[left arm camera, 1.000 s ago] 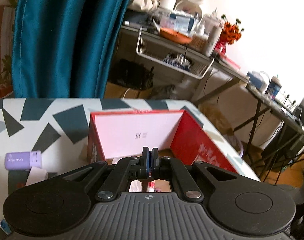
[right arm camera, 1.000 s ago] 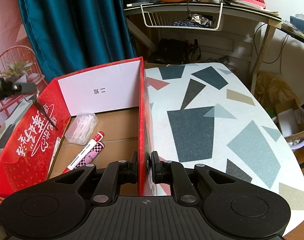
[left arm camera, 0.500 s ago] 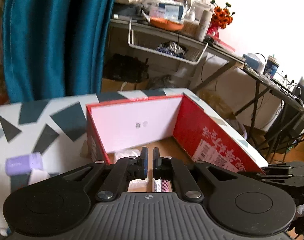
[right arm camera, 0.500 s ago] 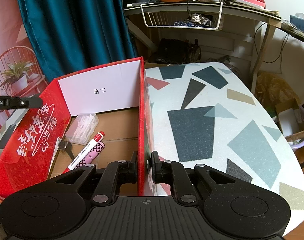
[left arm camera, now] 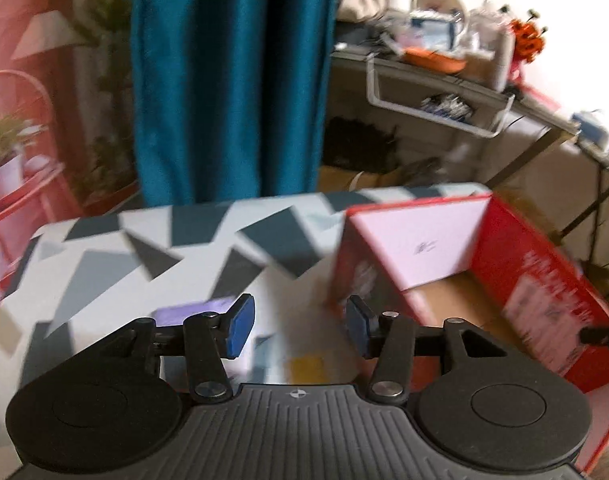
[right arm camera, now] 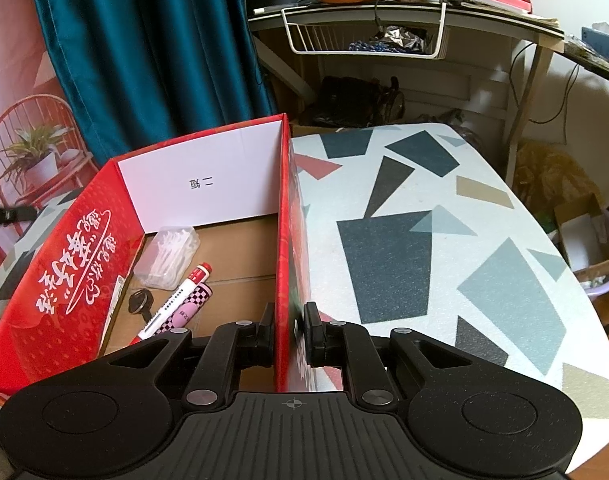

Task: Organize rigid objects
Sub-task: 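Withdraw the open left tool and move it to the gold card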

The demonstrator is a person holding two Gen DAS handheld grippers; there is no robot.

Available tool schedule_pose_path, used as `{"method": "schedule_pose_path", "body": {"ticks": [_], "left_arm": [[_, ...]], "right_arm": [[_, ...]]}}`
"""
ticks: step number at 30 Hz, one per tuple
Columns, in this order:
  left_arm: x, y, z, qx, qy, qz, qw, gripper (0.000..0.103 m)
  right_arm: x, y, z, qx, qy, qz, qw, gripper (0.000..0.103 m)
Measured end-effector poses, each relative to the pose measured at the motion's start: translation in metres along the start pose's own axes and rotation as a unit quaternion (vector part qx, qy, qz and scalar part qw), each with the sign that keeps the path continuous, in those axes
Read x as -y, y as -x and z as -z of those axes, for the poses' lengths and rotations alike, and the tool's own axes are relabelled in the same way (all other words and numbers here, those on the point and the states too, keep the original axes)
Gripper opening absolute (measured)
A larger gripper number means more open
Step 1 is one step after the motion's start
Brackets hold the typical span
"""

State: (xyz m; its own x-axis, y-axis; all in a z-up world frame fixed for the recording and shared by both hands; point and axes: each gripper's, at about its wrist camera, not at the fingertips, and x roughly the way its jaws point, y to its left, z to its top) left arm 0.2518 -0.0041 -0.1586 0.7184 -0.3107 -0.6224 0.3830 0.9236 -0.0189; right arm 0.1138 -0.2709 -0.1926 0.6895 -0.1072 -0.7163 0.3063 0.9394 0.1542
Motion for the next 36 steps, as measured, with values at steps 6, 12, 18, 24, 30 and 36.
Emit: {"method": "schedule_pose_path", "body": {"ticks": [6, 12, 18, 24, 30, 36], "left_arm": [[-0.013, -0.015, 0.02, -0.023, 0.026, 0.016, 0.9993, 0.053], [0.0, -0.043, 0.042, -0.041, 0.009, 0.023, 0.9988, 0.067], [-0.002, -0.062, 0.062, -0.057, 0.023, 0.015, 0.998, 0.066], [0.0, -0.068, 0.061, -0.057, 0.028, 0.021, 0.9978, 0.066], [0.004, -0.076, 0.064, -0.069, 0.025, 0.021, 0.9971, 0.066], [0.016, -0.078, 0.066, -0.063, -0.023, -0.001, 0.9978, 0.059]], "right_arm": [[0.0, -0.001, -0.001, -0.003, 0.005, -0.002, 1.0, 0.012], [0.0, -0.001, -0.003, -0.007, 0.011, -0.005, 1.0, 0.013], [-0.002, -0.002, -0.005, -0.013, 0.03, -0.006, 0.999, 0.013], [-0.005, -0.007, -0.005, -0.018, 0.032, 0.001, 0.999, 0.013], [-0.003, -0.006, -0.005, -0.02, 0.035, -0.002, 0.999, 0.013], [-0.005, -0.006, -0.006, -0.02, 0.043, 0.001, 0.999, 0.012]]}}
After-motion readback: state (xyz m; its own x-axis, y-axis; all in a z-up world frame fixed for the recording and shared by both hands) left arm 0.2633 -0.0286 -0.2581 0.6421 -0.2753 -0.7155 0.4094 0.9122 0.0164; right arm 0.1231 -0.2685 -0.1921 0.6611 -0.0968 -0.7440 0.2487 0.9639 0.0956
